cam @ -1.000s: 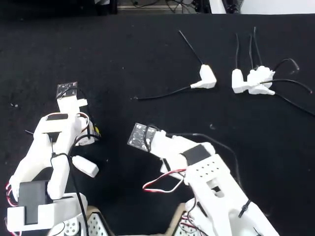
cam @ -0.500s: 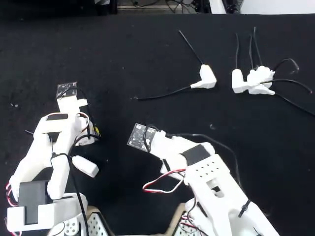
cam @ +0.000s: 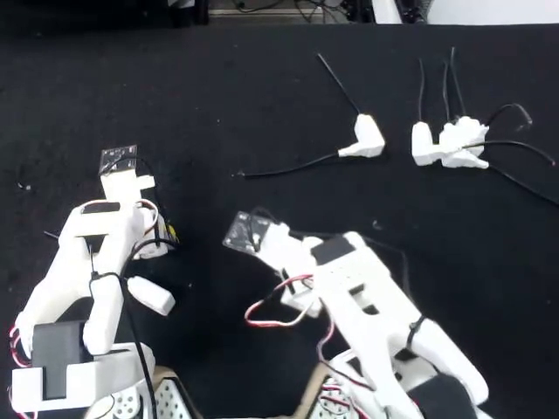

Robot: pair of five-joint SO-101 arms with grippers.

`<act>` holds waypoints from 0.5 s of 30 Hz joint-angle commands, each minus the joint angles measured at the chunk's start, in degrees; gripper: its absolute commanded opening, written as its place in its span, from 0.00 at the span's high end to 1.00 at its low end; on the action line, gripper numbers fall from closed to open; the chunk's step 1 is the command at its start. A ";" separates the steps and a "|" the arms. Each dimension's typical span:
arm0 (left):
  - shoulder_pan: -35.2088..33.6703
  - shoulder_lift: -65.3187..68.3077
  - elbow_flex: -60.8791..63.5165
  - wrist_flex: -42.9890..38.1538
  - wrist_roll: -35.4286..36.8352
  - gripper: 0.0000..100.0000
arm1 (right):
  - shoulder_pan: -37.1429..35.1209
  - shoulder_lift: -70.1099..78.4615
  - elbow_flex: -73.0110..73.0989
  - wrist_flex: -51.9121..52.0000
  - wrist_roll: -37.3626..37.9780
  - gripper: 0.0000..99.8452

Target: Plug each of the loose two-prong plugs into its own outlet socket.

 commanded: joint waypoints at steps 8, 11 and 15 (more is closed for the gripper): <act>0.22 0.00 0.13 -0.35 0.09 0.77 | 0.26 4.62 -1.63 -4.66 2.55 0.81; 0.22 0.00 0.13 -0.35 0.09 0.77 | 2.37 4.88 -1.80 -4.75 3.52 0.81; 0.22 0.00 0.13 -0.35 0.09 0.77 | 4.31 5.32 -1.63 -4.84 7.03 0.81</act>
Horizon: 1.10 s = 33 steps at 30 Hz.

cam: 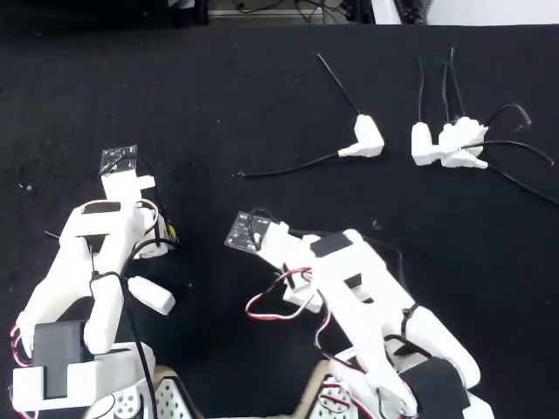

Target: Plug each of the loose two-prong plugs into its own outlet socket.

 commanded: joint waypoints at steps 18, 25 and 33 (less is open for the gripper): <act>0.22 0.00 0.13 -0.35 0.09 0.77 | 0.44 -0.22 1.27 -6.77 -2.37 0.81; 0.22 0.00 0.13 -0.26 0.09 0.77 | 0.88 -0.31 1.19 -6.68 -2.37 0.98; 0.22 0.00 0.13 -0.44 0.09 0.77 | 0.53 -7.69 -1.01 -4.40 -2.81 0.99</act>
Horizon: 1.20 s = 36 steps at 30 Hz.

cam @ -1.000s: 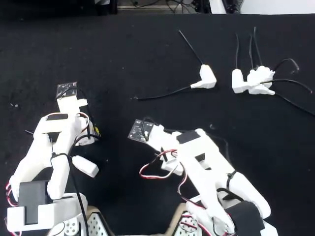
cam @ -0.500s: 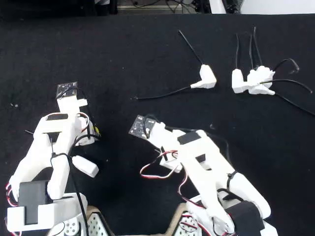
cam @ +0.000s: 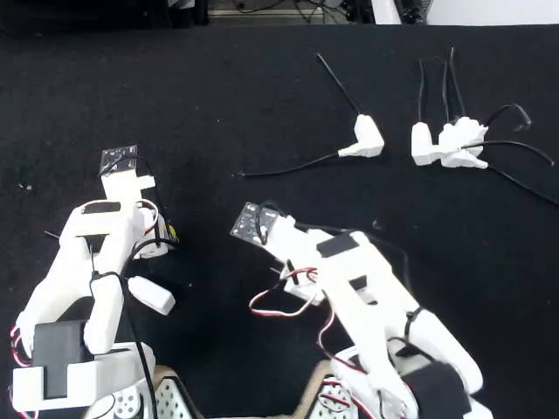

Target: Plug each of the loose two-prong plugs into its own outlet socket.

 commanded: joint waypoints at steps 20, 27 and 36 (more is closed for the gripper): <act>0.13 -16.18 -25.80 27.43 -0.09 0.77 | -8.97 -14.90 4.09 -13.10 -28.66 0.99; -6.90 -23.38 -22.02 40.53 -21.89 0.77 | -8.70 -14.90 6.11 -15.65 -28.57 0.99; -20.70 -26.37 -9.27 40.70 -48.00 0.77 | -8.70 -14.90 6.20 -15.56 -28.48 0.99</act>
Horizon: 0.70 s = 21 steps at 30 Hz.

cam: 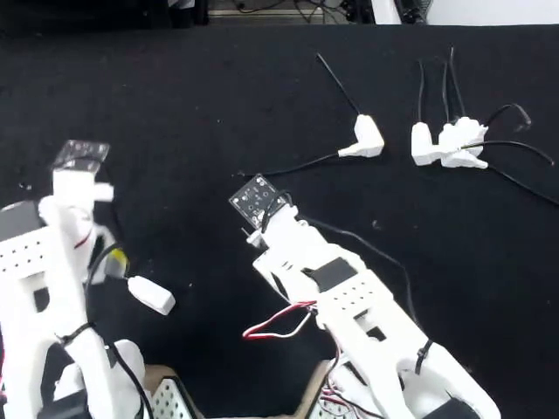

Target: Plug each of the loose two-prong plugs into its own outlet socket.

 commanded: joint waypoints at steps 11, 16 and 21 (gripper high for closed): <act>-1.27 -2.20 23.60 -22.07 -11.34 0.77 | -0.53 -2.07 -0.40 -1.14 -0.44 0.99; 7.34 -2.29 24.92 -27.08 0.97 0.77 | -0.53 -2.07 -0.48 -0.09 -0.44 0.99; 20.18 -2.29 23.16 -27.25 9.41 0.77 | 3.78 -2.07 -0.84 -0.44 -0.35 0.99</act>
